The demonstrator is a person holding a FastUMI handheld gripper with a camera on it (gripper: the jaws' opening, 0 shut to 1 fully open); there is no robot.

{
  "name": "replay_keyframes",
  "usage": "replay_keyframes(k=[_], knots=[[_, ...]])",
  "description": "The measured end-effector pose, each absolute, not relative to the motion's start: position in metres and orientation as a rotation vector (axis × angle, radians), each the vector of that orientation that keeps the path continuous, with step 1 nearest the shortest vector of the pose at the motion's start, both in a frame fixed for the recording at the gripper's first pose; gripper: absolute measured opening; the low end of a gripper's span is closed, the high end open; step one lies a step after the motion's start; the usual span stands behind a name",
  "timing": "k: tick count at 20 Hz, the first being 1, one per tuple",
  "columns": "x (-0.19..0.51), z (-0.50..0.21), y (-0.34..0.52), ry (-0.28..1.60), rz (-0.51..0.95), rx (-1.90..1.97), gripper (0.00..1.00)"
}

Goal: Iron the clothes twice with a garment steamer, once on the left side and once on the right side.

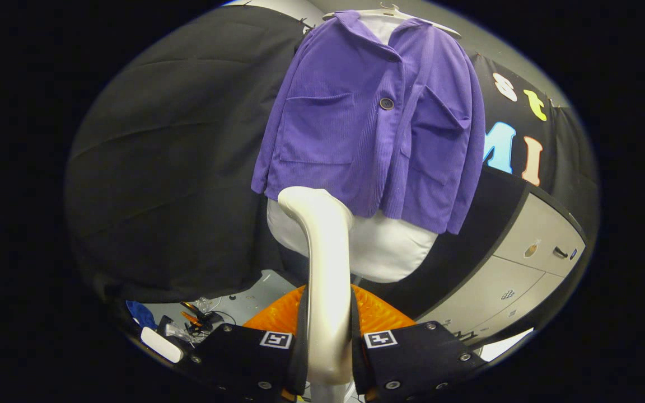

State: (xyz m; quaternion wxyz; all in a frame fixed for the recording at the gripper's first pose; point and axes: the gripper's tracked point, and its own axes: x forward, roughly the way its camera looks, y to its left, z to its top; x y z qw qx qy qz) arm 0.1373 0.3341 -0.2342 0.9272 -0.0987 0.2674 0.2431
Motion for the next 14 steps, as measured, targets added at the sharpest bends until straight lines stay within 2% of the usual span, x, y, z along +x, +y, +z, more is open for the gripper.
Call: replay_keyframes(k=[6, 14], knots=[[0.114, -0.204, 0.283, 0.513, 0.449, -0.113, 0.32], [0.098, -0.126, 0.150, 0.373, 0.314, -0.007, 0.32]])
